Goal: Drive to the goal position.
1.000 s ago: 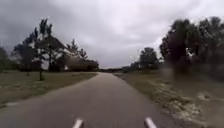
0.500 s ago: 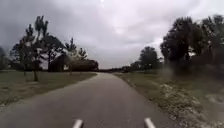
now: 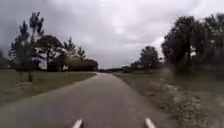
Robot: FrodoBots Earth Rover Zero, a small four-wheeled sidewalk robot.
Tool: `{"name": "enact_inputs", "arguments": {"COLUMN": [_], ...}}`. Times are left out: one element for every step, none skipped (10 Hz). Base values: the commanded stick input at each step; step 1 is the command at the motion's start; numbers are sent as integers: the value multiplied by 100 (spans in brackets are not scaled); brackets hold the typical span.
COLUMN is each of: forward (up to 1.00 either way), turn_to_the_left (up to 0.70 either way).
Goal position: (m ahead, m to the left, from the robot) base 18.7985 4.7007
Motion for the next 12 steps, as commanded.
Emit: {"name": "enact_inputs", "arguments": {"forward": [84,84,84,84,84,84,84,84,84,84,84,84], "turn_to_the_left": [3,3,3,3,3,3,3,3,6,10,28,33]}}
